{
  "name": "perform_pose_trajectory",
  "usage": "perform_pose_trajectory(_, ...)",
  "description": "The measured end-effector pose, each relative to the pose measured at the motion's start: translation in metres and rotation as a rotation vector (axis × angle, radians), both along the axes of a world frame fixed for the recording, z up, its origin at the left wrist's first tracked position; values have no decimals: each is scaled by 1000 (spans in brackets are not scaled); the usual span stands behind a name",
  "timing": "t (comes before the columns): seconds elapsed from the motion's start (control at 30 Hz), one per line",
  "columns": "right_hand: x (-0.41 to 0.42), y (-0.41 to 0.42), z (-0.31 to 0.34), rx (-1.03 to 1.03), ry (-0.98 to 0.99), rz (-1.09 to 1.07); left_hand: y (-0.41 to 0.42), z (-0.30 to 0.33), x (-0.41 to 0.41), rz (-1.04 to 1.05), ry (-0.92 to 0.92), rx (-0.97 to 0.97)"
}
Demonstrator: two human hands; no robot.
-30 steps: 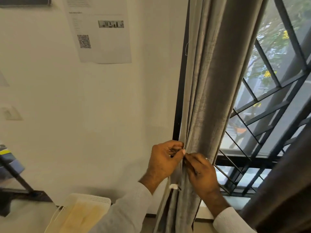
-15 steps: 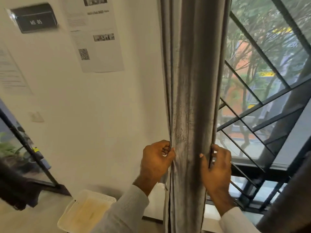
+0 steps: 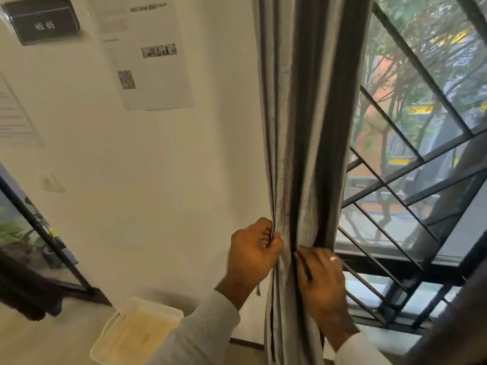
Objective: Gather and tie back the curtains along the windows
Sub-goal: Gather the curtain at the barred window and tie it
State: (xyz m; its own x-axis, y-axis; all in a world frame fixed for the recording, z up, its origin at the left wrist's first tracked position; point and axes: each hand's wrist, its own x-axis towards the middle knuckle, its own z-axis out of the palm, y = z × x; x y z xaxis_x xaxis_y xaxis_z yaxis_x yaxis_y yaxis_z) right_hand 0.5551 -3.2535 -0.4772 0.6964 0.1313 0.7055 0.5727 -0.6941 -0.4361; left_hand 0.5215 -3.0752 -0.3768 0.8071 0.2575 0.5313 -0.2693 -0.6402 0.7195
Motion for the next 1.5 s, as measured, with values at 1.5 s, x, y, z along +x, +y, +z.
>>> perform_pose_trajectory(1.5, -17, 9, 46, 327, 60, 27, -2, 11, 12, -74, -20, 101)
